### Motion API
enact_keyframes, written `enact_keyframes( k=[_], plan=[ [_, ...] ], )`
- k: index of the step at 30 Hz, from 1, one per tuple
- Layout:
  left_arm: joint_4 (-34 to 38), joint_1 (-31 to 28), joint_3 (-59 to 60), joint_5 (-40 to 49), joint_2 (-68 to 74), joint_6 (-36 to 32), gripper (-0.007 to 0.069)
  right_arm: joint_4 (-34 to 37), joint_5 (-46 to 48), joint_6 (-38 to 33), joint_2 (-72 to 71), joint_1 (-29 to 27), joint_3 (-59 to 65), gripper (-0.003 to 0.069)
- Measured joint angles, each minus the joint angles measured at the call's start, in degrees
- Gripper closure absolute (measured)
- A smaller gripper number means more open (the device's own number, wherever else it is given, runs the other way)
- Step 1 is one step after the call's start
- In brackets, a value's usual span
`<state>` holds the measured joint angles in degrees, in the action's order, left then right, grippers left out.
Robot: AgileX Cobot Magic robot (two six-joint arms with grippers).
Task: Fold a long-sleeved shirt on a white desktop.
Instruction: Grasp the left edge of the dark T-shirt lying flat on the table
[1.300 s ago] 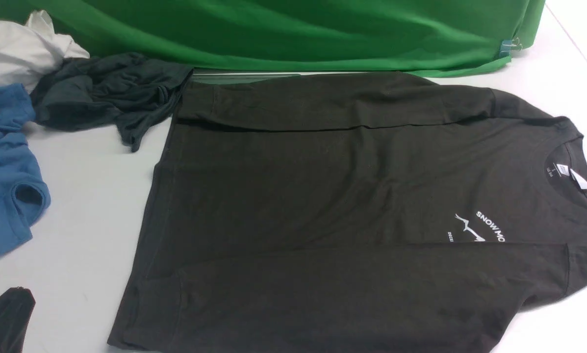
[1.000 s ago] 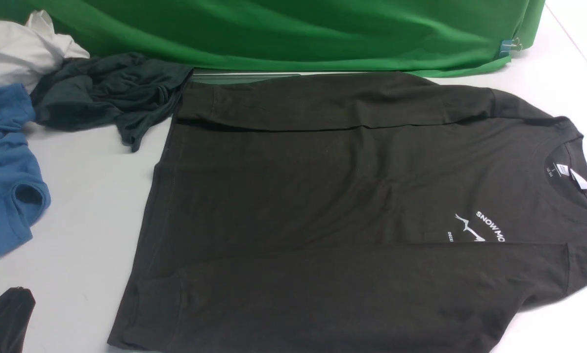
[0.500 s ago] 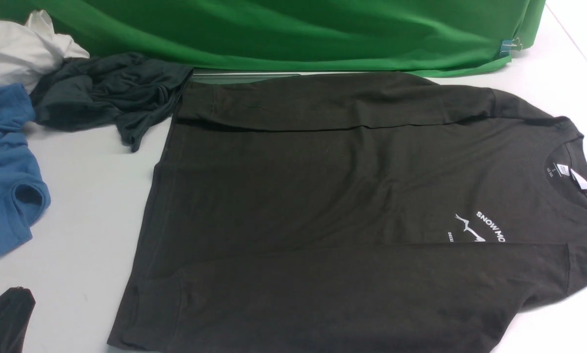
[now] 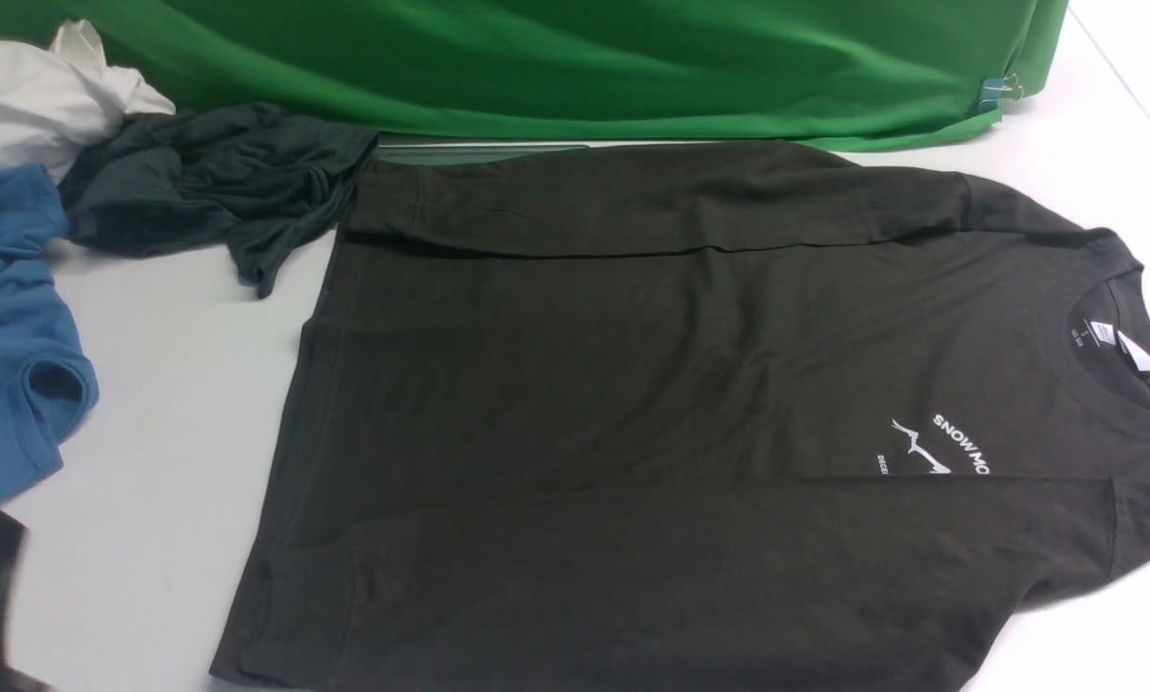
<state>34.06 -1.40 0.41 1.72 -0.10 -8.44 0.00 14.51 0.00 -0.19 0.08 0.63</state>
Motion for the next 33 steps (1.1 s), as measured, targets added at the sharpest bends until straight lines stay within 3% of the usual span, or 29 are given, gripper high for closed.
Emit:
enact_keyframes(
  k=[4,6,9,15,17,19,25,28,31,33],
  plan=[
    [5.2,0.0,0.0,-6.29,0.0,1.31,0.0605,0.0,0.0,0.0,0.0,0.0,0.0,0.0418],
    [5.5,0.0,-0.37,-5.3,-0.05,1.36,0.0605,0.0,0.0,0.0,0.0,0.0,0.0,0.0418],
    [6.12,-0.05,-5.47,3.12,-0.06,0.78,0.0605,0.0,0.0,0.0,0.0,0.0,0.0,0.0418],
    [6.24,-0.05,-16.65,16.72,6.7,-9.05,0.0605,0.0,0.0,0.0,0.0,0.0,0.0,0.0418],
    [5.3,-0.05,-21.36,21.06,14.54,-16.95,0.0605,0.0,0.0,0.0,0.0,0.0,0.0,0.0419],
    [3.67,-0.05,-23.88,23.73,20.29,-19.91,0.0605,0.0,0.0,0.0,0.0,0.0,0.0,0.0418],
    [-2.01,-0.05,-32.42,34.88,40.99,-22.25,0.0605,0.0,0.0,0.0,0.0,0.0,0.0,0.0418],
    [-0.72,-0.05,-36.03,37.84,48.84,-23.51,0.0605,0.0,-1.17,0.0,0.0,0.0,0.0,0.0418],
    [3.57,-0.05,-38.2,41.28,54.01,-30.2,0.0605,0.0,-2.54,0.52,0.0,0.0,0.0,0.0418],
    [7.5,1.02,-38.67,43.72,57.01,-35.02,0.0605,1.57,-4.0,5.02,0.0,0.0,0.0,0.0418]
  ],
)
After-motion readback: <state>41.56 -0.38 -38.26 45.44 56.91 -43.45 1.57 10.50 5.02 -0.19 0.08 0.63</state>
